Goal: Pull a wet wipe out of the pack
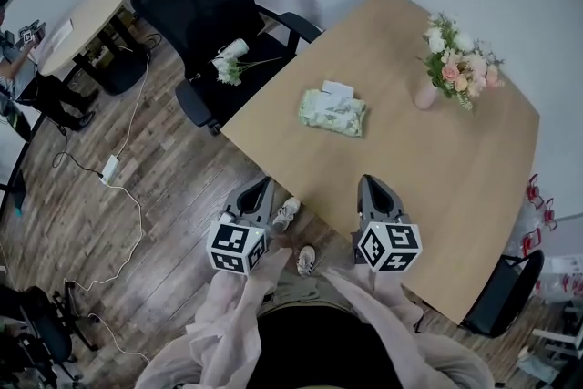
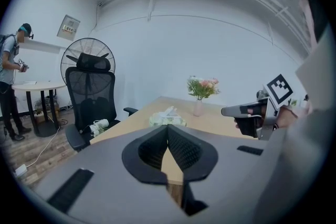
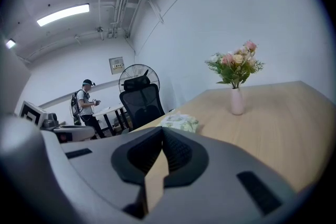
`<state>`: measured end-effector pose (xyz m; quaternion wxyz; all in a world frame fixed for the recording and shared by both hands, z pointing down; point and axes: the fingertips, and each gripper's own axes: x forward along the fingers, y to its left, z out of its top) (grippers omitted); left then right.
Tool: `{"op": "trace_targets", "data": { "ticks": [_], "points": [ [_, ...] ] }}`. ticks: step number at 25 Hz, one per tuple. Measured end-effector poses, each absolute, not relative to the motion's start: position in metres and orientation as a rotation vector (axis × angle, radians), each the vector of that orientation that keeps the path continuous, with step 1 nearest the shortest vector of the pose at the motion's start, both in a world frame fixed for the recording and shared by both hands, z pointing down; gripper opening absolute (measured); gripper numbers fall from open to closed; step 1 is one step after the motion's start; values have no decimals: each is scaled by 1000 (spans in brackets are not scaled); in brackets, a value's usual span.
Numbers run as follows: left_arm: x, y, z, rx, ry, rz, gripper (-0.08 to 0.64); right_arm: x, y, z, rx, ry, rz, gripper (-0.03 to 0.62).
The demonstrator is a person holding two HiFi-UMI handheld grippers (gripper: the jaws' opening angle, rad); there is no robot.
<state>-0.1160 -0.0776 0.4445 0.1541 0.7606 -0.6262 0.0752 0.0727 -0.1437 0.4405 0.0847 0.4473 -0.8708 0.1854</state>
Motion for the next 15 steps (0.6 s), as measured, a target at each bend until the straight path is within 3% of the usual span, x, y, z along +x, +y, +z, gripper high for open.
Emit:
{"op": "trace_targets", "data": {
  "ticks": [15],
  "points": [
    [-119,-142,449,2269,-1651,263,12,62,-197,442,1454,-2532,583,11]
  ]
}}
